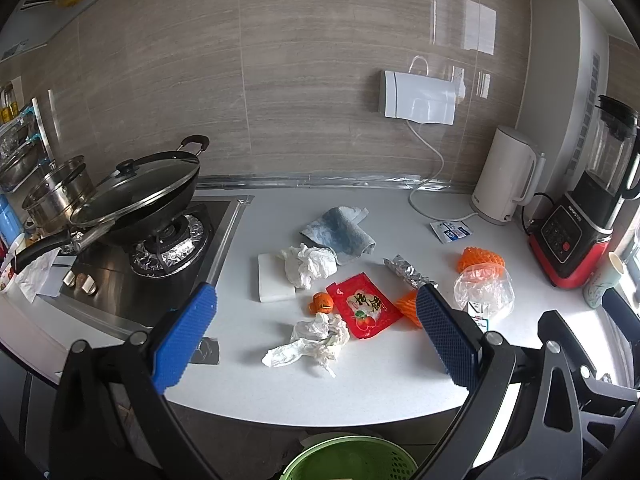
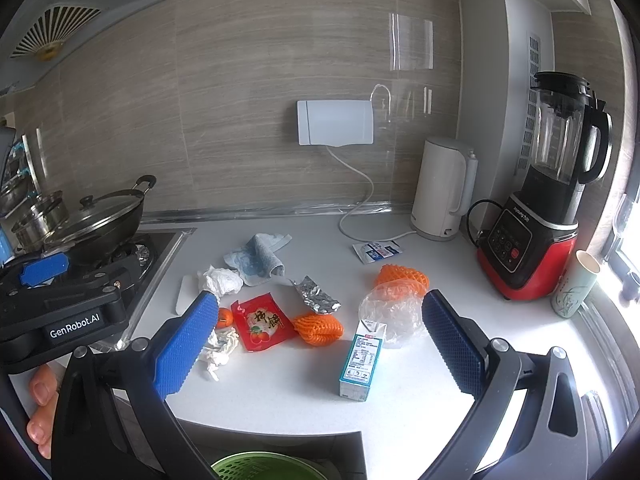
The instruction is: Collect trash
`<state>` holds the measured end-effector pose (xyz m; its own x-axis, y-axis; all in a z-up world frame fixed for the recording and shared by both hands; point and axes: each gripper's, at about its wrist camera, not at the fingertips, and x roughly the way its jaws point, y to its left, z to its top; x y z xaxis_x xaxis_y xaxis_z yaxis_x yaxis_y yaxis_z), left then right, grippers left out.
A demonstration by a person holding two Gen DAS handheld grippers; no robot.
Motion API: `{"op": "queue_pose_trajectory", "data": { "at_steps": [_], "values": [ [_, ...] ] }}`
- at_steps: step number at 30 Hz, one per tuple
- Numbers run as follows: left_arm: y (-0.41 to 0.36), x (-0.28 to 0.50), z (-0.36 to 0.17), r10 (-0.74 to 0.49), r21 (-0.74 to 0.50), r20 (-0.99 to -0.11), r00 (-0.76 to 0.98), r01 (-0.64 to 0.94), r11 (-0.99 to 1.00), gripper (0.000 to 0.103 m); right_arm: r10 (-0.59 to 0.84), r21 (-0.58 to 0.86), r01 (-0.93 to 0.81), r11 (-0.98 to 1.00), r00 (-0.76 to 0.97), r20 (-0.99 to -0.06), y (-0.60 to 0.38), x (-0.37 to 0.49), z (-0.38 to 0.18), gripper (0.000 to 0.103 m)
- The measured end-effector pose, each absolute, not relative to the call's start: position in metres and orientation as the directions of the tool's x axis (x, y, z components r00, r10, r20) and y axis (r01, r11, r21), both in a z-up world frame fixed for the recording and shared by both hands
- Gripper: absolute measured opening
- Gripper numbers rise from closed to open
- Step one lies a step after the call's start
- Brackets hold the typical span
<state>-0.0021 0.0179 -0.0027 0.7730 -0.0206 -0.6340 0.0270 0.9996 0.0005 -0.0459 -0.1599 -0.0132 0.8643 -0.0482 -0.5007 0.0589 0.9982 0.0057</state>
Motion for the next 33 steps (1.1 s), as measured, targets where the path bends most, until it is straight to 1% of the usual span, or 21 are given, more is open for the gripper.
{"op": "queue_pose_trajectory", "data": {
  "at_steps": [25, 33],
  "values": [
    [0.017, 0.002, -0.006, -0.021, 0.003, -0.64, 0.768, 0.03, 1.0, 0.095, -0.044, 0.015, 0.06, 0.998, 0.858, -0.512, -0.168, -0.041, -0.019, 0.101],
    [0.018, 0.012, -0.016, -0.02, 0.003, -0.663, 0.749, 0.029, 1.0, 0.095, -0.046, 0.016, 0.064, 0.998, 0.849, -0.526, -0.172, -0.035, -0.03, 0.101]
  ]
}}
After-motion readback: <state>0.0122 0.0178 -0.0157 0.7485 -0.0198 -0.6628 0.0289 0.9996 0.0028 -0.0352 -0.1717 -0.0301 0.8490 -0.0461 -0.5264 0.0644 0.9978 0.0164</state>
